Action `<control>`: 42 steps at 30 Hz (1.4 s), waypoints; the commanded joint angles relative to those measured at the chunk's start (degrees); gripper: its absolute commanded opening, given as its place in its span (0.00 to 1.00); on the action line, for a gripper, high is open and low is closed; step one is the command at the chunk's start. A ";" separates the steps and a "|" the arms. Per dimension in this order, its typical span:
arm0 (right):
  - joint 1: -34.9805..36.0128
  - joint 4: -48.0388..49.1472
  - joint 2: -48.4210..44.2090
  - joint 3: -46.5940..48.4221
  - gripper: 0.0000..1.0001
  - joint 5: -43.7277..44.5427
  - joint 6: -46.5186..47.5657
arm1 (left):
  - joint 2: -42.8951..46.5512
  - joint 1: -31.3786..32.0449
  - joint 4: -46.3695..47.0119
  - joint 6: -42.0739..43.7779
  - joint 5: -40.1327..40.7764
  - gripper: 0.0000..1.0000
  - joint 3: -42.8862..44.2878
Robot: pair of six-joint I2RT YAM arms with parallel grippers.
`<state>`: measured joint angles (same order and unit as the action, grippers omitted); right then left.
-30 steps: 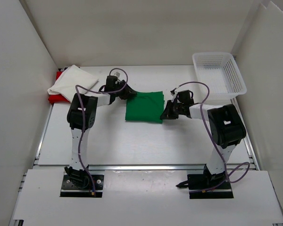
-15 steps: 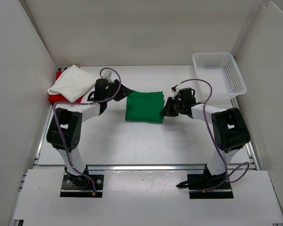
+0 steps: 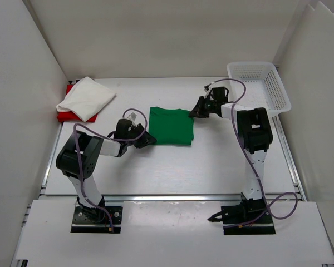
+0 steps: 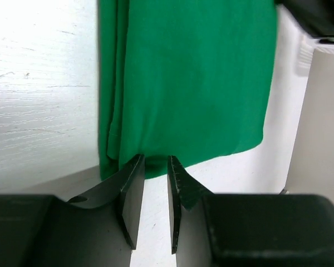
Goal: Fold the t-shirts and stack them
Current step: Fold the long partially folded tshirt into a neat square, then put the neatly folded tshirt into the corner of the board with the left arm
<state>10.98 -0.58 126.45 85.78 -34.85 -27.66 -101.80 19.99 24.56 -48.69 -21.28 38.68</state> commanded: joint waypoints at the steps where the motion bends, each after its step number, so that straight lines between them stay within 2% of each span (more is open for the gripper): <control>1: -0.70 -3.20 1.51 1.85 0.00 -0.74 -0.29 | 1.86 -0.21 2.60 0.35 -1.30 0.34 -2.02; 4: -1.23 -3.90 0.73 2.55 0.00 -1.53 -0.03 | 4.94 -0.74 3.48 -0.44 -2.28 0.40 -3.43; 8: -0.70 -4.61 -4.96 2.38 0.01 -1.79 1.03 | 12.22 -1.44 0.16 1.21 0.78 0.58 -3.52; 9: -0.35 -4.61 -7.42 1.68 0.05 -1.36 1.38 | 14.24 -1.88 -1.34 1.83 1.41 0.64 -3.17; 12: 0.18 -2.95 -14.28 -3.49 0.23 -0.92 0.95 | 14.70 -3.90 -6.43 5.61 6.15 0.69 -1.24; 13: 0.61 -0.67 -17.44 -5.34 0.33 -0.83 0.33 | 14.26 -4.43 -8.63 8.06 8.94 0.69 0.24; 14: 0.97 -0.13 -18.51 -9.27 0.38 -0.40 -0.54 | 13.30 -4.61 -9.34 9.82 10.63 0.72 0.43; 16: 1.93 6.79 -24.56 -17.53 0.47 -0.30 -2.04 | 9.53 -6.27 -9.79 11.15 8.63 0.74 3.06; 19: 2.99 12.16 -29.58 -26.59 0.48 -0.91 -4.15 | 4.17 -6.19 -9.97 12.82 5.46 0.76 6.14; 23: 3.87 14.64 -33.11 -31.89 0.48 -1.36 -4.24 | -1.72 -4.87 -9.09 11.77 2.21 0.78 10.36; 26: 4.66 15.43 -36.27 -35.15 0.48 -1.80 -3.98 | -7.35 -2.77 -13.90 13.61 3.60 0.76 17.46; 29: 4.84 15.96 -39.34 -37.61 0.47 -1.54 -4.33 | -12.27 -0.48 -14.54 13.97 4.58 0.70 22.48; 30: 4.84 15.87 -39.88 -38.48 0.46 -1.88 -4.07 | -14.28 -0.30 -14.45 12.84 3.27 0.63 23.45; 32: 5.10 15.61 -42.59 -40.42 0.46 -1.97 -4.07 | -18.07 0.75 -13.05 11.07 1.33 0.54 26.17; 33: 5.27 15.96 -43.48 -41.21 0.46 -1.98 -4.07 | -18.61 1.01 -12.26 10.37 0.98 0.46 27.49; 35: 5.71 17.27 -46.63 -44.63 0.46 -2.67 -4.68 | -20.63 2.07 -11.03 8.27 0.36 0.23 29.34; 38: 5.80 17.97 -50.50 -49.28 0.45 -3.90 -5.65 | -21.16 3.56 -10.84 7.03 -0.34 0.00 34.25; 41: 3.96 23.49 -56.03 -56.65 0.45 -8.64 -10.03 | -20.98 4.27 -15.05 7.73 -0.60 0.00 42.85; 42: 3.70 22.74 -58.49 -58.77 0.45 -7.09 -9.78 | -21.16 3.66 -16.63 7.73 -1.30 0.00 46.89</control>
<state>15.70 17.45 72.71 31.57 -39.72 -34.85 -124.64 23.33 11.25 -40.77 -20.60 77.21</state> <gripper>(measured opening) 0.454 0.063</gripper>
